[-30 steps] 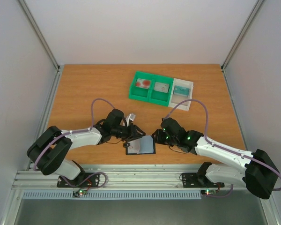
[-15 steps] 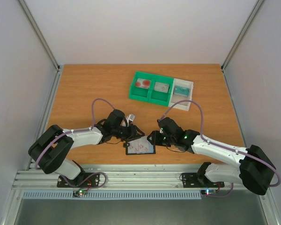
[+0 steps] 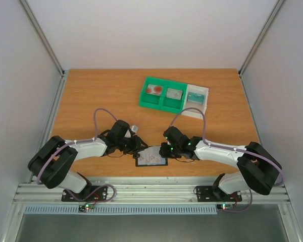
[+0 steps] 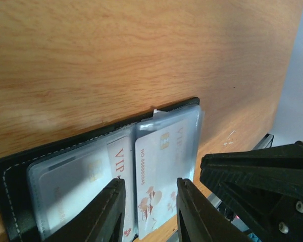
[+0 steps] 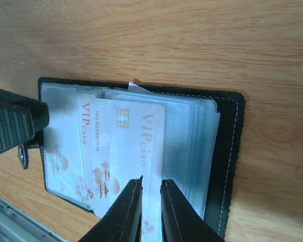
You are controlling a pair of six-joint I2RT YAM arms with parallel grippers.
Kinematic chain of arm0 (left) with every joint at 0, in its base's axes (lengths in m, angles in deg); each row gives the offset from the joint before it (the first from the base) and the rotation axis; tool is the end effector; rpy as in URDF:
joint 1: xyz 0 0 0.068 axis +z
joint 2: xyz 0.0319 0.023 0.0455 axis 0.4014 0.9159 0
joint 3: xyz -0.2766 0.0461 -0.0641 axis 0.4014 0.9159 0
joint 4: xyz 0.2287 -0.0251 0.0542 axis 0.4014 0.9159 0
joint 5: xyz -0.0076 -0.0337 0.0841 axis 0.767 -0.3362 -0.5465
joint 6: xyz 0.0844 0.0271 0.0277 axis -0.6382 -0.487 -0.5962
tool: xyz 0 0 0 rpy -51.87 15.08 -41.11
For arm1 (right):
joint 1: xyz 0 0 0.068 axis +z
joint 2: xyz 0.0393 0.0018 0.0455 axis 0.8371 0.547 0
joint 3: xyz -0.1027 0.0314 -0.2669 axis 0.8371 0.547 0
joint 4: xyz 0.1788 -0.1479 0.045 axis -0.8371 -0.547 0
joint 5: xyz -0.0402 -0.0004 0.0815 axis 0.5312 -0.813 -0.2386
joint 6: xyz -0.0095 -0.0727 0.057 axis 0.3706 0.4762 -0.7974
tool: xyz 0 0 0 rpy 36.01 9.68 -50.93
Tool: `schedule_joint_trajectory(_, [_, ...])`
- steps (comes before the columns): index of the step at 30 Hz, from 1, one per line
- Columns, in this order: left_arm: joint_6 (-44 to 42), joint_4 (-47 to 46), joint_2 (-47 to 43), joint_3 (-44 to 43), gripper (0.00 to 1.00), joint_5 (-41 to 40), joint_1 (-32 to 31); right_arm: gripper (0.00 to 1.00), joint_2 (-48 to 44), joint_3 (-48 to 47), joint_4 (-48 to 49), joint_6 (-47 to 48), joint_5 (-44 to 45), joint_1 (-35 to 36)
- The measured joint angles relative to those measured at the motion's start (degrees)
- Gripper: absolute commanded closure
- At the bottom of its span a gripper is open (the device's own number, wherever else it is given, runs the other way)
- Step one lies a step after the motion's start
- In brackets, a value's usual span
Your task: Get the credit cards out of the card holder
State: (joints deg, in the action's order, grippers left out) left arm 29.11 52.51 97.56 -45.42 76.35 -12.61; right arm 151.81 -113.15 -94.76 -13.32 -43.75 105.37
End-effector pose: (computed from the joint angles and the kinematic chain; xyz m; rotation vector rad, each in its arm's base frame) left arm 0.1894 -0.1936 0.1439 -0.1020 2.7192 -1.2812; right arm 0.1575 0.1978 0.1528 -0.7130 2.5932 0.6210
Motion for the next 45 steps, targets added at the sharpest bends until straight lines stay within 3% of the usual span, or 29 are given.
schedule_joint_trajectory(29, [4.8, -15.3, 8.7, 3.2, 0.75, 4.0, 0.0, 0.97, 4.7, 0.5, 3.6, -1.7, -0.8, 0.0])
schedule_joint_trajectory(37, [6.7, -17.7, 9.5, 3.4, 0.98, 4.9, 0.0, 0.97, 4.7, 0.7, 4.1, -1.8, -1.0, 0.0])
schedule_joint_trajectory(45, [6.9, -18.7, 9.5, 3.5, 1.00, 5.6, 0.1, 0.97, 4.7, 0.8, 4.2, -1.8, -0.9, 0.0])
